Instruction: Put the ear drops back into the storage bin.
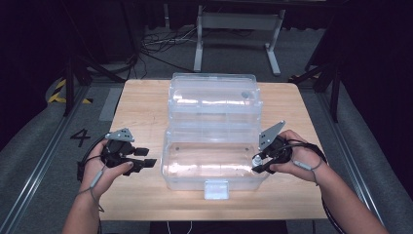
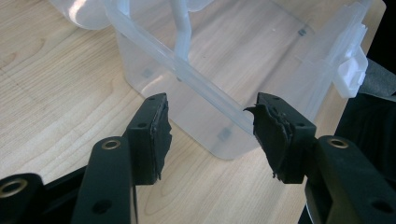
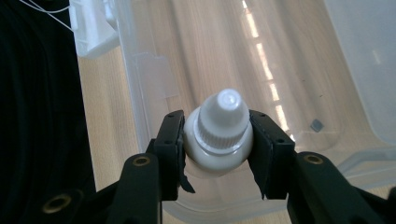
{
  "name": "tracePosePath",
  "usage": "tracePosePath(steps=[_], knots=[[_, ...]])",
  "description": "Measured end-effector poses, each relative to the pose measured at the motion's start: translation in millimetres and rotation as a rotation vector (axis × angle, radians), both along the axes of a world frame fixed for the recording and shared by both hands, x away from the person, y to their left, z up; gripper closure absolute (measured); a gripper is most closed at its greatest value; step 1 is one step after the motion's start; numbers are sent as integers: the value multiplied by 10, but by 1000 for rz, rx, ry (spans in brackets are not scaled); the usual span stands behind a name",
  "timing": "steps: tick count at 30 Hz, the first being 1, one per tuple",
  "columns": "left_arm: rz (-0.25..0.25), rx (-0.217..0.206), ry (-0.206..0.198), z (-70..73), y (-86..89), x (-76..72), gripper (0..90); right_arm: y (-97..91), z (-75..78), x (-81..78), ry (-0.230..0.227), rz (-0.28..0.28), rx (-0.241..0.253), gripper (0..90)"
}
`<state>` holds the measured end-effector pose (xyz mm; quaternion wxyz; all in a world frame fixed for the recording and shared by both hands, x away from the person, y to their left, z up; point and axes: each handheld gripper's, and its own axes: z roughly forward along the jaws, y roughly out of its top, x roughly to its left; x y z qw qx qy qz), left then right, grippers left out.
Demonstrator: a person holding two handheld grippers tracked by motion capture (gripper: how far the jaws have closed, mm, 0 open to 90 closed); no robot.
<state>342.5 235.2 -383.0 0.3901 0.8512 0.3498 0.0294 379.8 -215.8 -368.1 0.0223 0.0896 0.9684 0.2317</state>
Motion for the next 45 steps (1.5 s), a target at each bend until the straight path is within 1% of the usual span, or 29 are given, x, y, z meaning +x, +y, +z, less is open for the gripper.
tracePosePath(steps=[3, 7, 12, 15, 17, 18, 21, 22, 23, 25, 26, 27, 30, 33, 37, 39, 41, 42, 45], knots=[[0, 0, 1, -2, 2, 0, 460, 10, -39, 3, 13, -6, -5, 597], [-1, 2, 1, -6, 1, 2, 460, 25, -90, 18, 14, 5, -18, 597], [-2, 1, 2, -9, 0, 3, 459, 47, -142, 21, 32, -3, -45, 597], [-1, 2, 3, -13, -2, 4, 455, 60, -173, 22, 46, -8, -52, 597], [-2, 2, 3, -14, -3, 5, 455, 67, -190, 29, 44, -1, -52, 597], [-2, 3, 2, -14, -2, 6, 455, 70, -203, 30, 53, -5, -61, 597], [-1, 2, 3, -17, 0, 7, 454, 75, -221, 39, 51, -1, -57, 597], [-1, 4, 2, -16, 1, 8, 454, 77, -225, 37, 53, -7, -59, 597], [-1, 5, 2, -17, 2, 9, 454, 80, -230, 36, 55, -6, -71, 597], [2, 4, 6, -20, 1, 8, 454, 88, -247, 39, 60, 0, -75, 596], [3, 3, 9, -22, 0, 7, 454, 95, -263, 43, 55, 5, -73, 597], [3, 3, 10, -24, -1, 8, 454, 96, -263, 42, 58, 6, -81, 597], [1, 4, 10, -26, -2, 10, 452, 106, -286, 39, 66, 4, -93, 596], [3, 3, 11, -27, -3, 9, 452, 107, -305, 47, 72, 0, -96, 596], [2, 4, 11, -30, -4, 12, 452, 107, -324, 56, 72, 4, -118, 597], [1, 4, 10, -33, -3, 16, 451, 113, -325, 56, 80, 9, -129, 597], [1, 5, 11, -32, -4, 15, 452, 124, -330, 51, 78, 1, -129, 596], [2, 4, 12, -33, -6, 14, 452, 124, -332, 57, 76, 14, -138, 597], [1, 5, 14, -37, -9, 16, 451, 139, -336, 54, 76, 13, -153, 597]])
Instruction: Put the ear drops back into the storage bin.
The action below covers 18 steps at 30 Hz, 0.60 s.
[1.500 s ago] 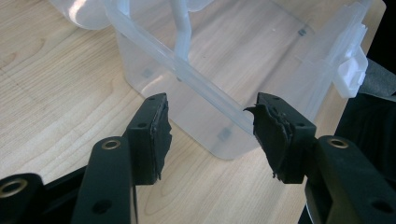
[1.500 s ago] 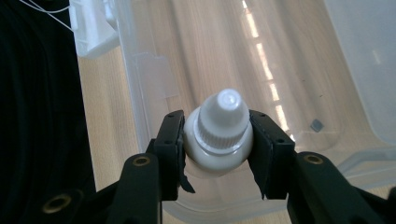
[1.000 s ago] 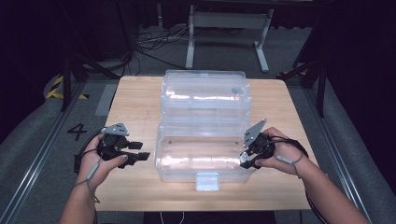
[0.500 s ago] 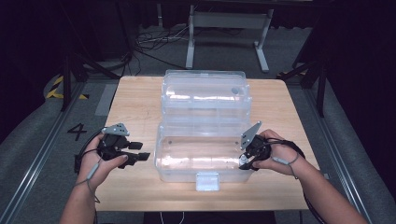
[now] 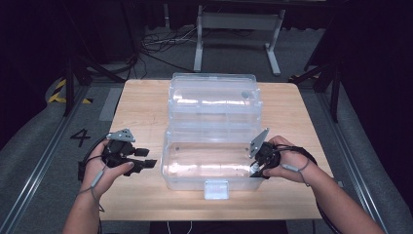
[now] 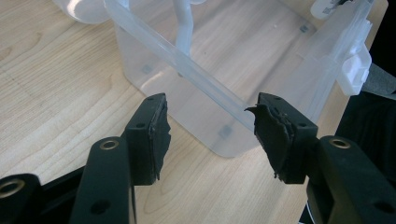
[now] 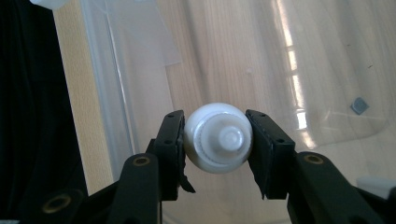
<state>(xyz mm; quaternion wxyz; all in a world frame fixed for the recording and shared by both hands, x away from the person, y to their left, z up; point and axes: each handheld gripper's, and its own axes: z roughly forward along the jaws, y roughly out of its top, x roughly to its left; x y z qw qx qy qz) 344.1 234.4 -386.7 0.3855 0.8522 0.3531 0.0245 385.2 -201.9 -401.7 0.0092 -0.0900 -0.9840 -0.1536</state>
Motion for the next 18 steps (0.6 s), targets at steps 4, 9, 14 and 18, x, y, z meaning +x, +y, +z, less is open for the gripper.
tracePosePath(steps=[4, 9, 14, 18], knots=[[-2, 0, -1, -1, 0, 3, 450, 16, 6, -2, -8, 10, -21, 597], [-1, -1, 0, -1, 0, 0, 450, 48, 11, 3, 2, 17, -49, 597], [-4, 0, 0, -3, 1, 4, 450, 83, -8, 32, 19, 24, -87, 597], [-6, 3, -1, -8, -5, 6, 449, 86, -16, 54, 28, 31, -94, 597]])
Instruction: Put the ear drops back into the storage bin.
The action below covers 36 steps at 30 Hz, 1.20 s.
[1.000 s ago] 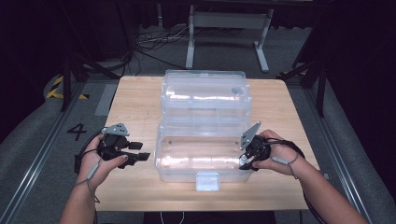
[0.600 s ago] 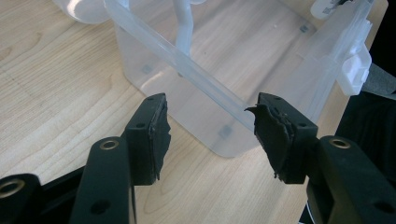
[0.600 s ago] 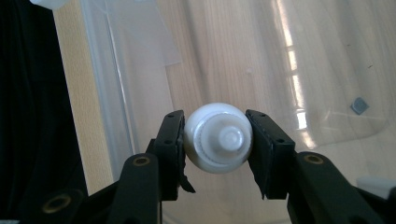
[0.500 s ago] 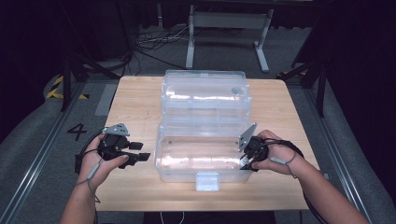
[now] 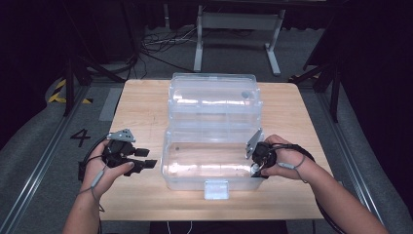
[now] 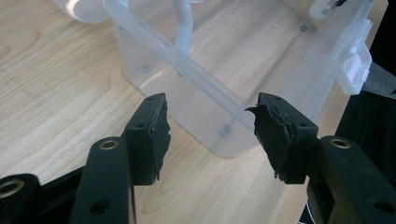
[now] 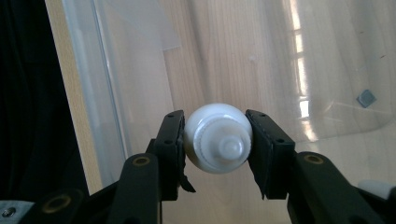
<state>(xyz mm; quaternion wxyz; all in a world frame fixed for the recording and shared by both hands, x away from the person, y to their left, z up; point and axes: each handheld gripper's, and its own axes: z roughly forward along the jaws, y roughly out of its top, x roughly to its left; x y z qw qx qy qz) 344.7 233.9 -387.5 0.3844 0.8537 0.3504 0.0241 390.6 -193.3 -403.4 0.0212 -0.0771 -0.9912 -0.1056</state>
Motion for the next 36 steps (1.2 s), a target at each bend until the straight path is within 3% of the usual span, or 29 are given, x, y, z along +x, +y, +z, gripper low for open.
tracePosePath(steps=[15, 23, 30, 36], knots=[[-3, 2, 2, -3, -16, 2, 448, 34, 4, 17, -11, 3, -45, 623], [2, -2, 2, 2, -8, -4, 448, 42, 27, 9, -6, 8, -41, 604], [0, -2, -4, 5, -4, -1, 446, 23, 105, -12, -14, -4, 4, 583], [0, -5, -10, 20, -13, 1, 446, -28, 233, -28, -50, -17, 89, 573]])
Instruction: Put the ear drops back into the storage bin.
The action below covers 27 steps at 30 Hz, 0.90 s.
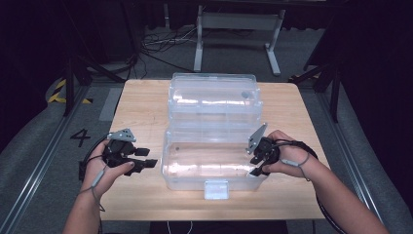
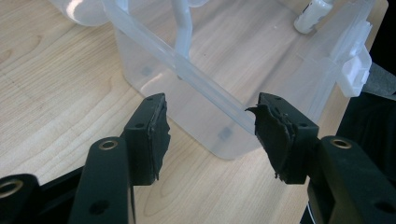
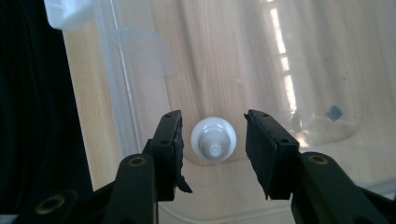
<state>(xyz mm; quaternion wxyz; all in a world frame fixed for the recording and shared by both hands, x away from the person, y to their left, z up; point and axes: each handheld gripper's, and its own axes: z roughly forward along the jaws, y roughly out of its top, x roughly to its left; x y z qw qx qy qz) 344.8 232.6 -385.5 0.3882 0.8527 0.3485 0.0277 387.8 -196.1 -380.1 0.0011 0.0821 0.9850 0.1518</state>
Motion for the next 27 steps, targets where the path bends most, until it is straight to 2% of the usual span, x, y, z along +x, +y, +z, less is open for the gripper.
tracePosePath(steps=[7, 9, 14, 18, 19, 20, 22, 23, 24, 27], knots=[[-4, -1, -1, 8, -25, 10, 446, 0, 125, -79, -16, -1, 47, 565], [-9, 1, -6, 12, -29, 19, 446, 12, 183, -119, -25, 17, 69, 565], [-15, -1, -7, 22, -51, 25, 444, 67, 238, -248, -14, 47, 109, 563], [-15, -4, -14, 34, -64, 29, 436, 116, 179, -311, -14, 70, 114, 567], [-13, -5, -17, 40, -69, 32, 430, 140, 111, -338, -13, 69, 124, 584], [-14, -7, -25, 49, -75, 37, 427, 142, 79, -329, -18, 94, 123, 593], [-15, -8, -26, 53, -80, 38, 423, 147, 54, -336, -12, 89, 129, 602], [-13, -14, -28, 60, -90, 39, 424, 166, -14, -354, -3, 60, 140, 623], [-15, -15, -27, 64, -93, 40, 423, 168, -31, -348, -6, 73, 133, 631], [-16, -19, -31, 72, -99, 47, 423, 184, -89, -358, 0, 66, 130, 659]])
